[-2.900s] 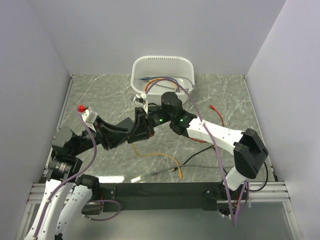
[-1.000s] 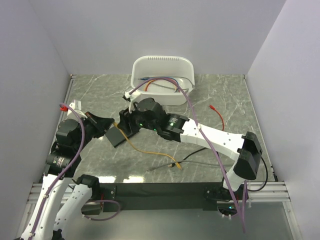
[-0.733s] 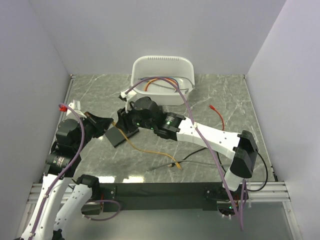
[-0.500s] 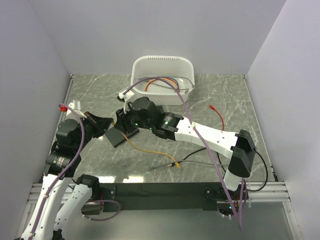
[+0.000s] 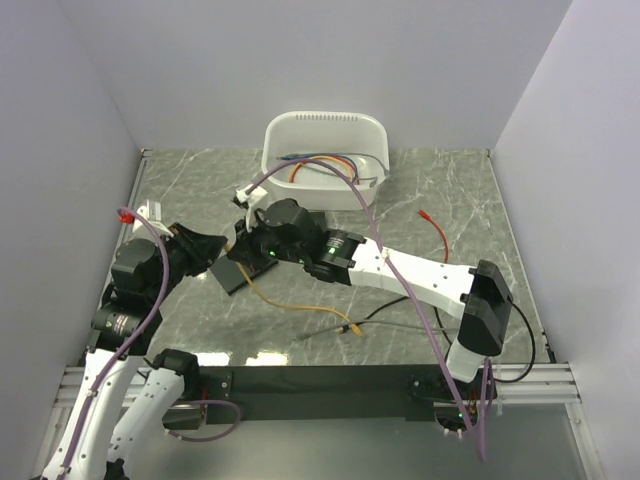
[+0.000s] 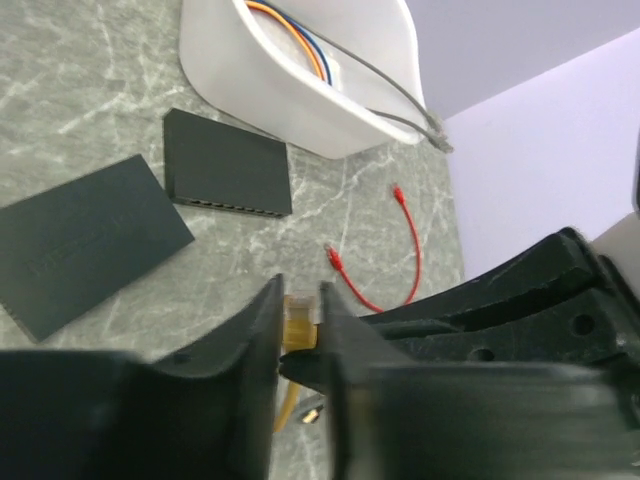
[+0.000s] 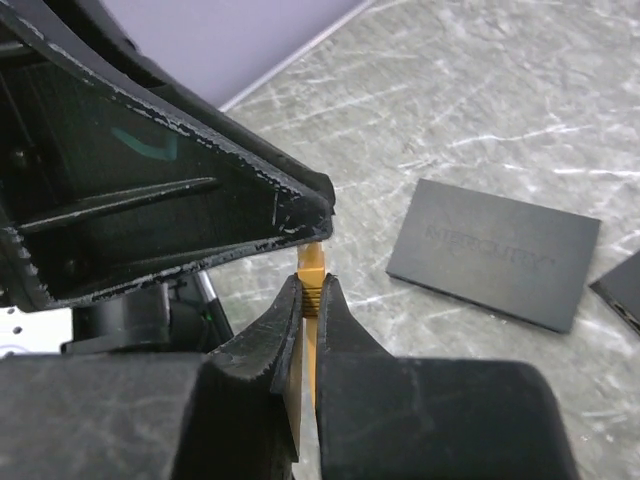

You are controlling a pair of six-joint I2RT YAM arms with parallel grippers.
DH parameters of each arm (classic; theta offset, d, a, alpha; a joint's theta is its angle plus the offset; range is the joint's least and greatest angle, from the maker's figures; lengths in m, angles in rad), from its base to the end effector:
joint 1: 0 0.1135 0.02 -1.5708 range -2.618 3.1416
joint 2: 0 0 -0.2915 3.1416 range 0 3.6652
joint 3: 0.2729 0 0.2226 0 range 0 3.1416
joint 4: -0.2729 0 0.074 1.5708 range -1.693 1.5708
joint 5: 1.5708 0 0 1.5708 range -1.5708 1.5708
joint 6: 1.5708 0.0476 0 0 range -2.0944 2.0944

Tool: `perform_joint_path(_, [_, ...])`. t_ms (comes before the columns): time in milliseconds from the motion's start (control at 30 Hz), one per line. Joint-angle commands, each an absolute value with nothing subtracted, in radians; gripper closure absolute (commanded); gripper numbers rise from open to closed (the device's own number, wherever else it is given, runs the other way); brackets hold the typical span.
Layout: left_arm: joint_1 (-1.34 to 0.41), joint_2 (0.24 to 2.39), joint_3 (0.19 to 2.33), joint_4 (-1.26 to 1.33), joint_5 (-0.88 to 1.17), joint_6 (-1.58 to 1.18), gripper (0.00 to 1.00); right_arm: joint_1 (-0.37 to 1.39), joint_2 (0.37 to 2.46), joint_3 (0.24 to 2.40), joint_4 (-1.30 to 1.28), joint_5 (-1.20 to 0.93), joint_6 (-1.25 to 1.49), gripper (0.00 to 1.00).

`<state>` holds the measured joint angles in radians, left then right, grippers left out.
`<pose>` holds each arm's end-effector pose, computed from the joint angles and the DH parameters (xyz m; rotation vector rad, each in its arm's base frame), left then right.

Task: Insert the plug into the switch port

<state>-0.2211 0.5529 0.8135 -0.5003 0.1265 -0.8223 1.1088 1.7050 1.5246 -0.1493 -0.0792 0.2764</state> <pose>0.0781 -0.0237 0.3510 -0.4700 1.8337 -0.8435 0.1729 0.3558 0.3836 -0.8739 1.8348 0.9891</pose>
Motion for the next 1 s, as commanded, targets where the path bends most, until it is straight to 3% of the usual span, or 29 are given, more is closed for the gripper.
perform_joint_path(0, [-0.222,0.532,0.818,-0.454,0.175,-0.792,0.72,1.101,1.654,1.451,-0.042,-0.104,0.305,1.0])
perform_joint_path(33, [-0.222,0.525,0.821,-0.45,0.181,-0.781,0.56,1.086,1.645,1.431,-0.026,-0.138,0.314,1.0])
perform_joint_path(133, [-0.222,0.494,0.818,-0.434,0.195,-0.738,0.36,1.028,1.609,1.346,0.043,-0.263,0.357,1.0])
perform_joint_path(200, [-0.222,0.474,0.81,-0.411,0.216,-0.715,0.33,0.993,1.571,1.26,0.133,-0.357,0.399,1.0])
perform_joint_path(400, [-0.222,0.385,0.713,-0.22,0.423,-0.715,0.3,0.844,1.5,1.094,0.451,-0.796,0.563,1.0])
perform_joint_path(500, [-0.222,0.357,0.658,-0.134,0.488,-0.744,0.37,0.833,1.493,1.081,0.55,-0.927,0.621,1.0])
perform_joint_path(667, [-0.222,0.341,0.603,-0.042,0.54,-0.791,0.43,0.833,1.508,1.092,0.685,-1.035,0.721,1.0])
perform_joint_path(967, [-0.222,0.316,0.601,-0.008,0.583,-0.808,0.4,0.833,1.554,1.106,0.756,-1.058,0.784,1.0])
